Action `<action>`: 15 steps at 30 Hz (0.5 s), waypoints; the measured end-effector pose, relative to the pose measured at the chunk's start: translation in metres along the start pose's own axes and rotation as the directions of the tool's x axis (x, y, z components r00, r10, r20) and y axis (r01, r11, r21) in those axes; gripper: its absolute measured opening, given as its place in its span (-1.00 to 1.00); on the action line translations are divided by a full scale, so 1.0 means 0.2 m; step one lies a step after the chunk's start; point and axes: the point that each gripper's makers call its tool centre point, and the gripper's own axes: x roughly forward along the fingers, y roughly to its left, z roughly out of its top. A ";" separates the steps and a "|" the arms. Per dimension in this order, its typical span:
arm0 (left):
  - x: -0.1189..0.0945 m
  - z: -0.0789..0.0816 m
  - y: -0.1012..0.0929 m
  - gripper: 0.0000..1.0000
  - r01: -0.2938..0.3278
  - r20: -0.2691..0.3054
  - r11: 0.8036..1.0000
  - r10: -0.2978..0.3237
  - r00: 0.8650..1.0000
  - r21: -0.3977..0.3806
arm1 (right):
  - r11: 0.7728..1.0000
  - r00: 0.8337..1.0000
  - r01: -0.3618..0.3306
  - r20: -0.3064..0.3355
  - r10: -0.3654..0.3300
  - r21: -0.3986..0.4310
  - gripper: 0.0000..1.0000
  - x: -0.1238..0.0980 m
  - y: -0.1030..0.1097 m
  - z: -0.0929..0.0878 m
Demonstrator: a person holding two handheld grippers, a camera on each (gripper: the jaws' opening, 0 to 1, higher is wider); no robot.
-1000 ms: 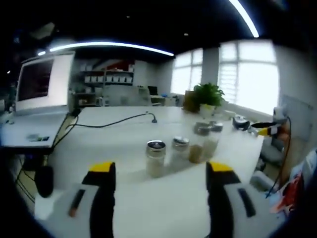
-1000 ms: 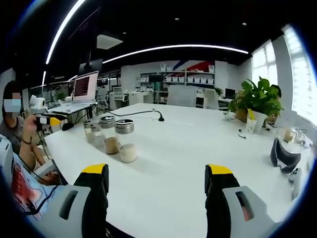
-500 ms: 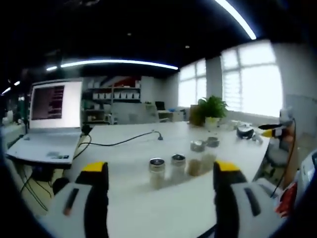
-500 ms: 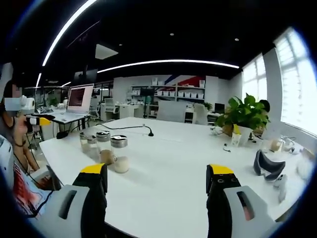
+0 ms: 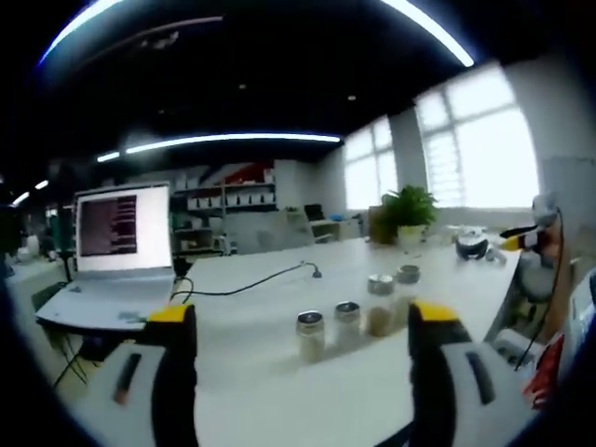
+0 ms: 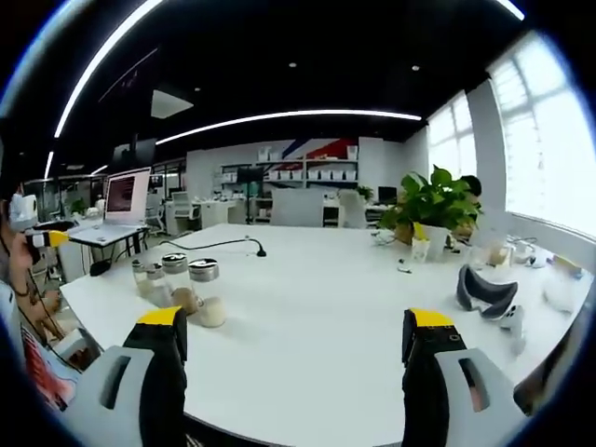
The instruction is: Rotate the seasoning bottle until the label or dispensing opening points toward the visible target arrow and the bottle remains upright within the marked orientation range
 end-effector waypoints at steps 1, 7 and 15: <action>0.00 0.01 -0.01 1.00 0.002 0.011 1.000 -0.002 1.000 0.012 | 1.000 1.000 0.000 0.002 0.000 0.000 0.99 0.00 0.00 0.00; -0.02 0.05 -0.03 1.00 0.019 0.045 1.000 -0.019 0.999 0.005 | 1.000 1.000 -0.017 -0.009 0.017 -0.004 0.99 0.00 0.02 -0.01; -0.03 0.04 -0.01 1.00 0.007 0.049 1.000 -0.006 0.999 -0.010 | 0.999 0.999 -0.028 -0.018 0.028 -0.018 0.99 0.00 0.03 -0.01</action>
